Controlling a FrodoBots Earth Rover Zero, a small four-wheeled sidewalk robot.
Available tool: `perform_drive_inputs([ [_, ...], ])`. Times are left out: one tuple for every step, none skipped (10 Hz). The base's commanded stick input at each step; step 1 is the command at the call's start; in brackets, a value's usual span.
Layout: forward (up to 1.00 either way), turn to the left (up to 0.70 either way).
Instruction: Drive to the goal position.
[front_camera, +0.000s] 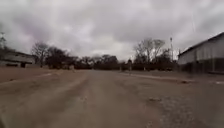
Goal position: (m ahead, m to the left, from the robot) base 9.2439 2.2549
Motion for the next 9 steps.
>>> perform_drive_inputs([
  [0.70, -0.01],
  [0.70, -0.01],
  [0.70, -0.01],
  [0.70, -0.01],
  [0.70, -0.01],
  [0.70, -0.01],
  [0.70, -0.01],
  [0.70, -0.01],
  [0.70, -0.01],
])
